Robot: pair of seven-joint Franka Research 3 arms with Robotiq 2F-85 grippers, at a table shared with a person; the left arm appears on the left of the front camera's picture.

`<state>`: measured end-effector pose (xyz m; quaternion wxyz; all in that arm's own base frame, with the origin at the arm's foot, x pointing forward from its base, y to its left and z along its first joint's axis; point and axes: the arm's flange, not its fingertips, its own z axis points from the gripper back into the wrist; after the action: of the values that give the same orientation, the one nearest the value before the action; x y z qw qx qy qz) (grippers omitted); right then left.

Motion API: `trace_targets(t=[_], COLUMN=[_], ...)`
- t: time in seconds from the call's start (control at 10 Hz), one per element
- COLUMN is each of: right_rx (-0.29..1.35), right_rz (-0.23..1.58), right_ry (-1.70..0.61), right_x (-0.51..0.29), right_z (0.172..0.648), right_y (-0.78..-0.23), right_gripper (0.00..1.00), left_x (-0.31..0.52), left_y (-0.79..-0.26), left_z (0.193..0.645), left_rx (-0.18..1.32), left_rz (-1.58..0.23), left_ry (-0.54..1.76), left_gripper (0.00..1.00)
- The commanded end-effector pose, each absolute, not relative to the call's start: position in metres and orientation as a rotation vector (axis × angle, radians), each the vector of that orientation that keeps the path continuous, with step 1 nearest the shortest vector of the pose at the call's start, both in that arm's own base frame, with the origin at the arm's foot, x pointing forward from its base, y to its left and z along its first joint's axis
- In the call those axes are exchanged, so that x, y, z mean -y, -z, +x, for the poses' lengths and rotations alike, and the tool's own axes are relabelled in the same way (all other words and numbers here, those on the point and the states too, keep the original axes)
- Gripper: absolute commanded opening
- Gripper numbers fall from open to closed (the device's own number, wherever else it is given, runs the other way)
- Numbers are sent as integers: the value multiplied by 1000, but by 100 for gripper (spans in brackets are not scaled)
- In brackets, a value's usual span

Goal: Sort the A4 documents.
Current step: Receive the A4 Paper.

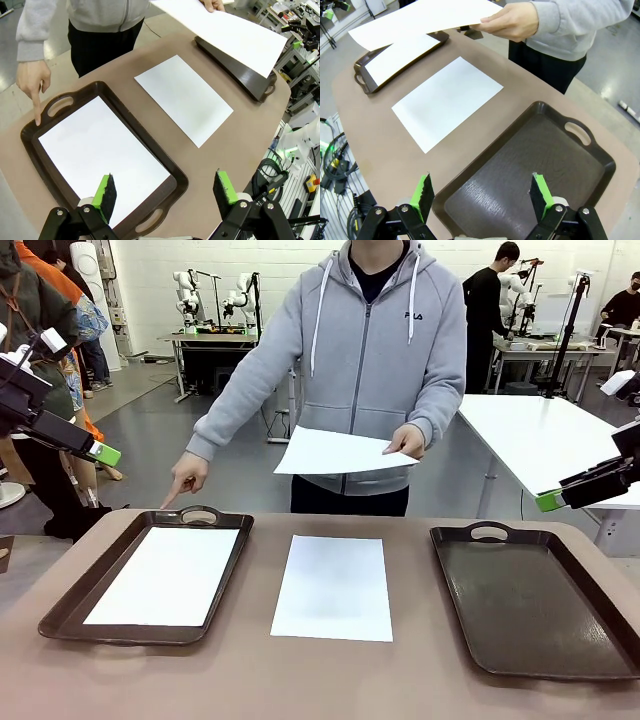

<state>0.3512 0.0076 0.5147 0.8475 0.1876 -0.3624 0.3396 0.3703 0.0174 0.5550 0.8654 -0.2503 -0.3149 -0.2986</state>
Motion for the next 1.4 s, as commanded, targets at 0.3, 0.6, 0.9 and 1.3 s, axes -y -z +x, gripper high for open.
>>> trace_targets(t=[0.3,0.6,0.9,1.3], right_rx=[765,765,765,765], right_rz=[413,413,413,413], right_ry=[-720,-720,-720,-720], right_x=[-7,-7,-7,-7], right_z=[352,352,352,352], right_y=[-513,-513,-513,-513], right_gripper=[100,100,100,100], left_x=[-18,20,56,101], left_y=[-554,-543,-526,-496], left_z=[371,407,449,504], left_rx=[663,609,480,325], left_rz=[-527,-694,-857,-1140], left_ry=[632,505,357,214], left_gripper=[100,100,100,100])
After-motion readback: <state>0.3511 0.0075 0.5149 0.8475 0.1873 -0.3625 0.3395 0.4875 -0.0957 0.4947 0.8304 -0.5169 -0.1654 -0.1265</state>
